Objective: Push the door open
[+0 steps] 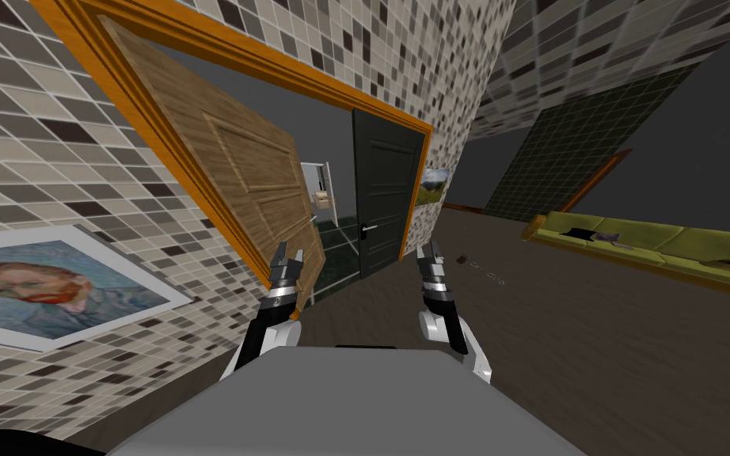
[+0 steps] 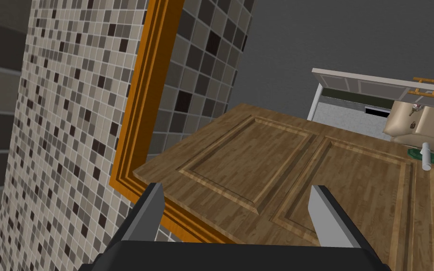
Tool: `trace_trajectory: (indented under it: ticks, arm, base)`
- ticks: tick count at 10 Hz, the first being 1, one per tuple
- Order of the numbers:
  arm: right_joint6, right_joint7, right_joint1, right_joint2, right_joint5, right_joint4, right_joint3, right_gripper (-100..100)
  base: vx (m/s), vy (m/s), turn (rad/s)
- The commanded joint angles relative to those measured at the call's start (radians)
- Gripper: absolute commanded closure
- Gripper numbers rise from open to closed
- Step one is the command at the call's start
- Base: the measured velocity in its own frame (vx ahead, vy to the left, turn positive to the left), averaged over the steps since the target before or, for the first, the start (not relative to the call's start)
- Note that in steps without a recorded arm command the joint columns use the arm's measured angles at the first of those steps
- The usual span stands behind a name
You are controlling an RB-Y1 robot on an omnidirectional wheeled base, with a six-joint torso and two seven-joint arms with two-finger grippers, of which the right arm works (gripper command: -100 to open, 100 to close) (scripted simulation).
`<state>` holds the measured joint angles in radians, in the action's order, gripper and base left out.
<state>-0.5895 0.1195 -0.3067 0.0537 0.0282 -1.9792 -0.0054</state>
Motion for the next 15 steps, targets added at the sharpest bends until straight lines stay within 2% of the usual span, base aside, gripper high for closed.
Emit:
trace_trajectory:
  ticks: [1, 3, 4, 6, 7, 11, 12, 13, 14, 15]
  arm:
    - [-0.008, 0.001, 0.013, 0.004, -0.003, 0.035, 0.000, -100]
    - [-0.001, -0.001, 0.053, 0.007, -0.006, 0.099, 0.011, -100]
    - [-0.001, -0.001, 0.053, 0.007, -0.006, 0.099, 0.011, -100]
    - [0.006, -0.003, 0.096, 0.009, -0.009, 0.159, 0.024, -100]
    - [0.006, -0.003, 0.096, 0.009, -0.009, 0.168, 0.024, -100]
    - [0.022, -0.009, 0.186, 0.011, -0.017, 0.307, 0.050, -100]
    - [0.022, -0.009, 0.186, 0.011, -0.017, 0.314, 0.050, -100]
    - [0.027, -0.010, 0.209, 0.012, -0.018, 0.351, 0.056, -100]
    - [0.027, -0.010, 0.209, 0.012, -0.018, 0.352, 0.056, -100]
    - [0.031, -0.011, 0.232, 0.012, -0.020, 0.389, 0.063, -100]
  base:
    - [0.058, -0.039, 0.015]
    - [0.063, -0.035, 0.037]
    - [0.058, -0.033, 0.015]
    - [0.066, -0.040, 0.032]
    - [0.054, -0.036, 0.026]
    - [0.070, -0.039, 0.048]
    - [0.079, -0.050, 0.011]
    - [0.082, -0.046, 0.021]
    - [0.052, -0.035, 0.023]
    - [0.042, -0.039, 0.027]
